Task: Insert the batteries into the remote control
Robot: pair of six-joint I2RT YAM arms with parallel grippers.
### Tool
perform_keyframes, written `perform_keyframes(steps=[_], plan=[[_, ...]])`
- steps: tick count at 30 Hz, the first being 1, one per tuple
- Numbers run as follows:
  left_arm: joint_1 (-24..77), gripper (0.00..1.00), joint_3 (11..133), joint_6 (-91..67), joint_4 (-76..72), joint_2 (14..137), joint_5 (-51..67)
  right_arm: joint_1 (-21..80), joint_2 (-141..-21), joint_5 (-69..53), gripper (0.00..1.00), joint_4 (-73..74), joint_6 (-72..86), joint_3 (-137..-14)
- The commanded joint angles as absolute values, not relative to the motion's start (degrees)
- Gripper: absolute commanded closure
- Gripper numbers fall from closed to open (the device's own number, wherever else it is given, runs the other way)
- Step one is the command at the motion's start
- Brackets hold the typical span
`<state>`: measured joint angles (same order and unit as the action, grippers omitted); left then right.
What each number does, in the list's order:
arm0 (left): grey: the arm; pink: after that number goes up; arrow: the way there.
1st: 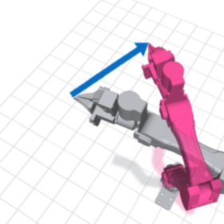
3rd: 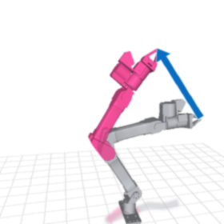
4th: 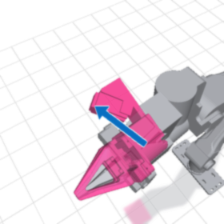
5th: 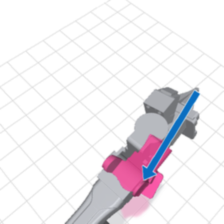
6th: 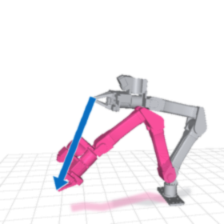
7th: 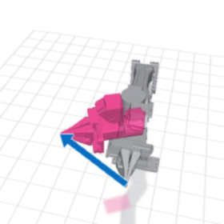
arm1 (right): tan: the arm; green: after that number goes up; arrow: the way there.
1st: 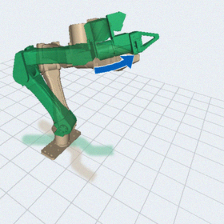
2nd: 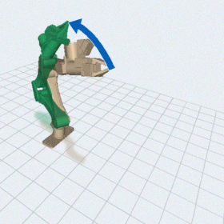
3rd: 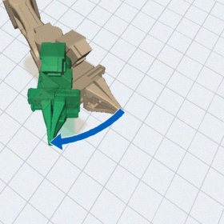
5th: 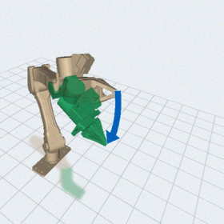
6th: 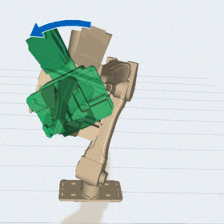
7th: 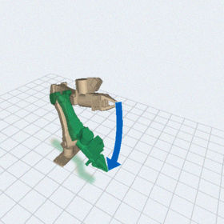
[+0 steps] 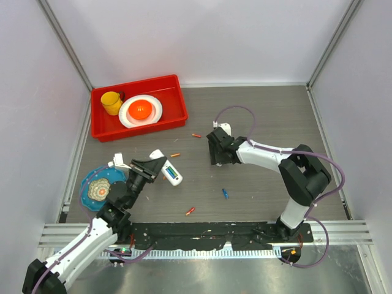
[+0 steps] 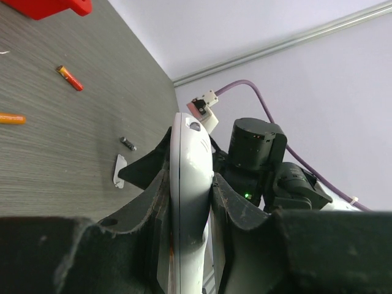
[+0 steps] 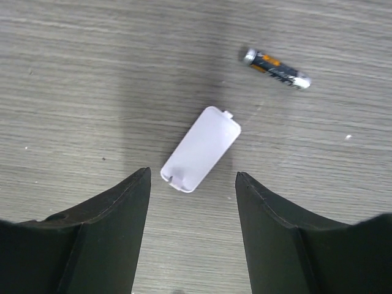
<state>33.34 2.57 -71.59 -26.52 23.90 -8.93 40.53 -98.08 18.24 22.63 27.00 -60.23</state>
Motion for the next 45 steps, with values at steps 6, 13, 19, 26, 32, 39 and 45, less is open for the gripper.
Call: perform_keyframes(steps=[6,13,19,26,32,39,45], plan=[[33.05,1.0,-0.18,-71.46,-28.3,20.31,-8.7,41.13,-102.56,17.22,0.36,19.16,28.48,-62.57],[33.05,1.0,-0.09,-71.28,-27.42,20.21,-8.61,40.34,-105.55,17.06,0.36,19.25,26.72,-64.51],[33.05,1.0,1.14,-71.1,-26.46,19.69,-9.23,39.55,-106.52,13.98,0.36,17.84,22.51,-64.51],[33.05,1.0,0.79,-71.19,-27.16,20.56,-9.75,39.55,-104.15,11.96,0.37,15.74,18.9,-62.67],[33.05,1.0,0.62,-71.46,-29.27,22.5,-9.05,39.46,-106.17,7.65,0.37,16.96,16.61,-65.13],[33.05,1.0,0.53,-71.54,-27.69,20.83,-9.58,39.55,-99.69,14.76,0.37,15.82,19.51,-62.94],[33.05,1.0,0.35,-71.72,-28.21,21.09,-9.84,42.62,-95.98,16.0,0.36,15.29,20.74,-63.19]])
